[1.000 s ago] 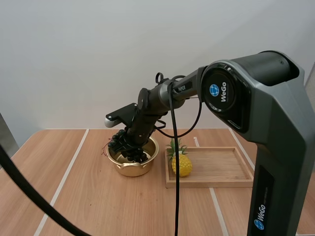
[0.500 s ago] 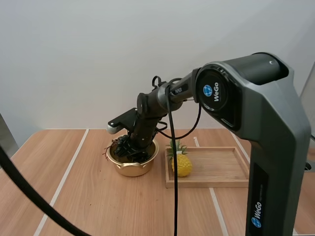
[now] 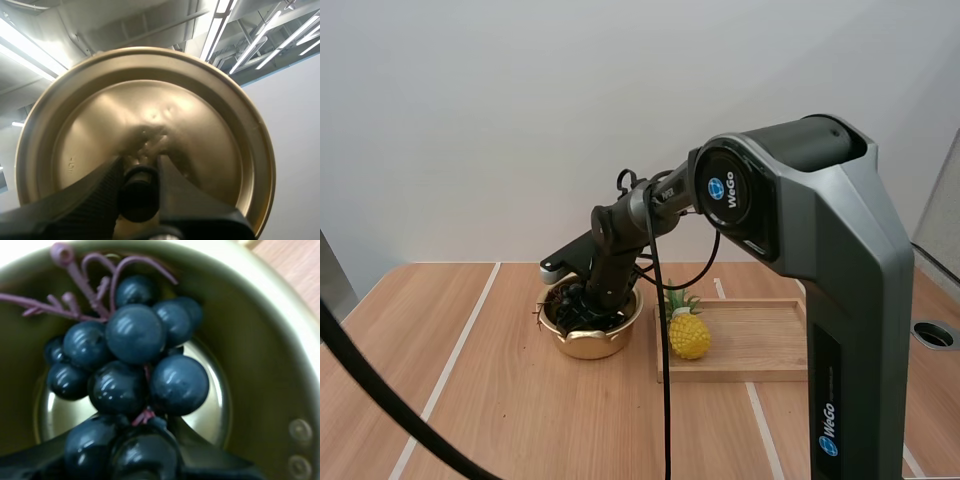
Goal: Open the pot, put the grape inside, and close it
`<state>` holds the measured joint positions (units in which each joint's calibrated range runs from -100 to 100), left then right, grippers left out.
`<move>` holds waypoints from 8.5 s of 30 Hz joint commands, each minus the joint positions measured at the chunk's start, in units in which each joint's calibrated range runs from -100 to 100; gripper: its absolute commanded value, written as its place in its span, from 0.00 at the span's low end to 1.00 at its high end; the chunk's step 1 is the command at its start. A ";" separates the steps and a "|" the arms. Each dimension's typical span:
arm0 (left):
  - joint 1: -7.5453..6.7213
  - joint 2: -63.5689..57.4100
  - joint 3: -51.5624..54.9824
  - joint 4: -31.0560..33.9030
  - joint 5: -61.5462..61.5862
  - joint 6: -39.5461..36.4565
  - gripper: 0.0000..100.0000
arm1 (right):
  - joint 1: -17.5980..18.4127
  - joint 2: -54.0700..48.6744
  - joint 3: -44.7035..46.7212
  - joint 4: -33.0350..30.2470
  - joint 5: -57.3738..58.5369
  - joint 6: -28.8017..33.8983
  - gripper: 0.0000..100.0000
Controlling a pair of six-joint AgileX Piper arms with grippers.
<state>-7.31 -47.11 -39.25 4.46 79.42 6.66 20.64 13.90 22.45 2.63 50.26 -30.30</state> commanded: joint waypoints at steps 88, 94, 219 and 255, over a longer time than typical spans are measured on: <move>-0.05 0.22 -0.26 0.06 -2.18 -3.87 0.00 | -19.29 -76.39 -9.76 -8.98 14.49 10.80 1.00; -0.05 0.22 -0.26 0.08 -1.66 -3.87 0.00 | -19.64 -78.86 -9.79 -9.39 14.49 11.69 0.00; -0.05 57.61 57.69 -8.58 7.20 16.27 0.00 | -19.64 -81.74 -23.90 -12.96 21.17 14.29 0.00; -0.05 34.65 45.37 -6.72 15.90 8.66 1.00 | -19.64 -81.74 -23.90 -10.80 19.59 14.59 0.00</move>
<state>-7.31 -8.17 8.66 -2.80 93.70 16.58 1.20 -67.19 -0.90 -8.36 71.78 -15.82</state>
